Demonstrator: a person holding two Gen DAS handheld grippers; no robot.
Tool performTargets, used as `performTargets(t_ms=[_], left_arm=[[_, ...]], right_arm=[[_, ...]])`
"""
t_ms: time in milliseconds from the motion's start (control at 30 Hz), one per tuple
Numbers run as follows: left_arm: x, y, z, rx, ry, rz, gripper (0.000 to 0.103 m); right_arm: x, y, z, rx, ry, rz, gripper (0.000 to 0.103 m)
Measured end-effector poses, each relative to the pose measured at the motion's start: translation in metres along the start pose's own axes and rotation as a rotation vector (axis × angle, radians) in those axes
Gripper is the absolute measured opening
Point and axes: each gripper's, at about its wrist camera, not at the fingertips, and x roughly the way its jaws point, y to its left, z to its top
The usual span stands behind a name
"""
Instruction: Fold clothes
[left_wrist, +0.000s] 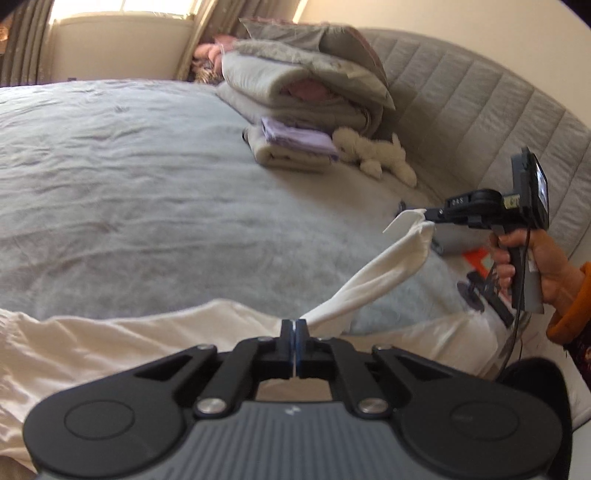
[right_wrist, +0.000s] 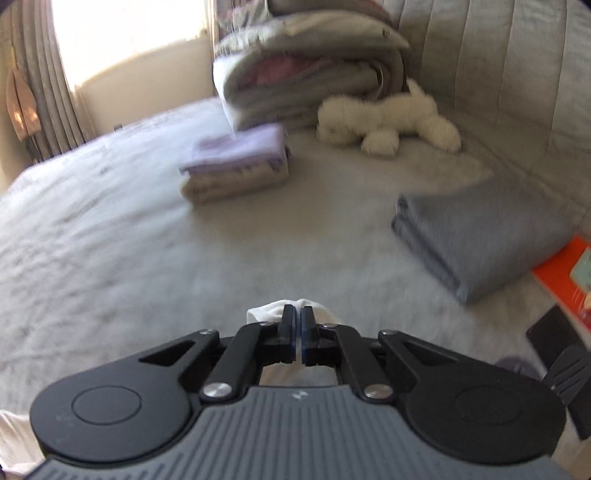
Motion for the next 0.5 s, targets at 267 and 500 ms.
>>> performTargets(t_ms=[267, 500], left_arm=[[-0.040, 0.005, 0.009, 0.000, -0.054, -0.089, 0.000], [-0.038, -0.002, -0.020, 0.043, 0.063, -0.128, 0.000]], right_arm=[[-0.064, 0.011, 0.025, -0.023, -0.118, 0.045, 0.002], [-0.098, 0.005, 0.001, -0.051, -0.089, 0.041, 0.002]])
